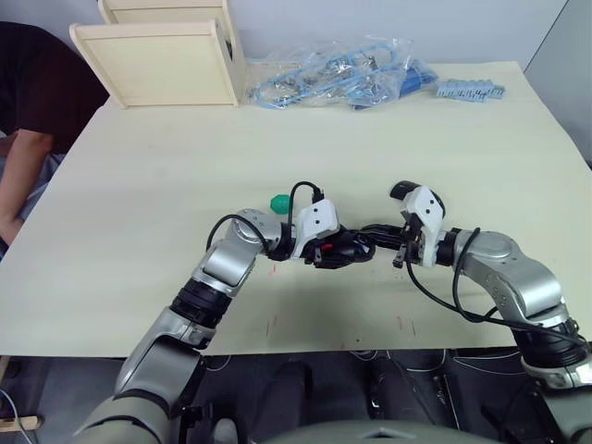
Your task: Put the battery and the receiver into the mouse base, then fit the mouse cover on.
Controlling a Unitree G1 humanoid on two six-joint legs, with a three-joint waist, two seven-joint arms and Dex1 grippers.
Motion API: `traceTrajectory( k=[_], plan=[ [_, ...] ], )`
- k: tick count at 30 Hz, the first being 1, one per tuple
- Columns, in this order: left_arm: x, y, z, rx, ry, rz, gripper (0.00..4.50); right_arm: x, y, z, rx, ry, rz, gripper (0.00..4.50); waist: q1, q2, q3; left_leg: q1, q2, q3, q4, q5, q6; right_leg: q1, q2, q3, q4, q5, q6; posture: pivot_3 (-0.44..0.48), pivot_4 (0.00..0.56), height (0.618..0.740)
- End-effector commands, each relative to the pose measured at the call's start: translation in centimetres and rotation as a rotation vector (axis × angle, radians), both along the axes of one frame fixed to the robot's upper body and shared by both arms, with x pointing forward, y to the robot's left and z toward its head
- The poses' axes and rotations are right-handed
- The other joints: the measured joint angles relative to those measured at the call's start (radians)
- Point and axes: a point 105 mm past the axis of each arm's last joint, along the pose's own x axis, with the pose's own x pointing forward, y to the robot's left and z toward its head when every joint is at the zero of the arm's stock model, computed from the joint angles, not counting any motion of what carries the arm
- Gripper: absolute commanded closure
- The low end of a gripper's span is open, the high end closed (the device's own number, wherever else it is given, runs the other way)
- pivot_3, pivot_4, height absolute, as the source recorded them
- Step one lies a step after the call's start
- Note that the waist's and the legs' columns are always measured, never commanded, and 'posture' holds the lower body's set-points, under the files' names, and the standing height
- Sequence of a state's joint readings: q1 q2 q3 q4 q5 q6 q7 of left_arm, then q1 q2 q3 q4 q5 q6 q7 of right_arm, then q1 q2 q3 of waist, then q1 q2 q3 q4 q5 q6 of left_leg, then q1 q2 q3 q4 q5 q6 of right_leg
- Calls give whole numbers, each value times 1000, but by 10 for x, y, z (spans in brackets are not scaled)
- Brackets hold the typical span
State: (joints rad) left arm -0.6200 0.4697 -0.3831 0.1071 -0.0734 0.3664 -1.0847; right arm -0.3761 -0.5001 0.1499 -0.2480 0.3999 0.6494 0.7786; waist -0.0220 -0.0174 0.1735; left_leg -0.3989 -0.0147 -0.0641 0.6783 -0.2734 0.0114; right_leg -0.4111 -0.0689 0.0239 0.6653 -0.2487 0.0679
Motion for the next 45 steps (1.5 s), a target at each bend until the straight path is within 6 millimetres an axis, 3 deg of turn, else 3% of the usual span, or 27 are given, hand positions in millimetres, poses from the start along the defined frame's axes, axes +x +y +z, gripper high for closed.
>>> traceTrajectory(
  k=[1, 17, 26, 30, 34, 38, 45],
  plan=[
    [2, 7, -1, 18, -4, 25, 1508, 1, 5, 0, 9, -26, 18, 4390, 0, 0, 0, 0, 0, 0, 0, 0, 0, 0, 0, 0, 0, 0, 0, 0, 150, 740],
    [1, 7, 0, 15, -7, 26, 1508, 15, 7, -13, 1, 2, -16, 4390, -2, 0, 0, 0, 0, 0, 0, 0, 0, 0, 0, 0, 0, 0, 0, 0, 150, 740],
    [2, 6, 0, 15, -6, 28, 1508, 3, 10, -55, -144, 99, 18, 4390, -10, 0, -1, 2, 0, 0, 0, 0, 0, 2, 0, 0, 0, 0, 0, 0, 150, 740],
    [2, 7, -1, 15, -5, 31, 1508, 5, 7, -59, -160, 109, 6, 4390, -11, 1, -2, 3, 0, 0, 0, 0, 0, 2, 0, 0, 0, 0, 0, 0, 150, 740],
    [2, 7, -2, 16, -4, 33, 1508, 7, 5, -56, -136, 105, -6, 4390, -12, 1, -3, 3, 0, 0, 0, 0, 0, 2, 0, 0, 0, 0, 0, 0, 150, 740],
    [3, 8, -4, 18, -2, 40, 1508, 4, 0, -8, 52, 31, 33, 4390, -11, 1, -3, 3, 0, -1, 0, 0, 0, 2, 0, 0, 0, 0, 0, 0, 150, 740],
    [2, 8, -5, 16, -8, 36, 1508, -8, -20, 19, 33, -139, 42, 4390, -10, 1, -3, 2, 0, -1, 0, 0, 0, 2, 0, 0, 0, 0, 0, 0, 150, 740]
  ],
)
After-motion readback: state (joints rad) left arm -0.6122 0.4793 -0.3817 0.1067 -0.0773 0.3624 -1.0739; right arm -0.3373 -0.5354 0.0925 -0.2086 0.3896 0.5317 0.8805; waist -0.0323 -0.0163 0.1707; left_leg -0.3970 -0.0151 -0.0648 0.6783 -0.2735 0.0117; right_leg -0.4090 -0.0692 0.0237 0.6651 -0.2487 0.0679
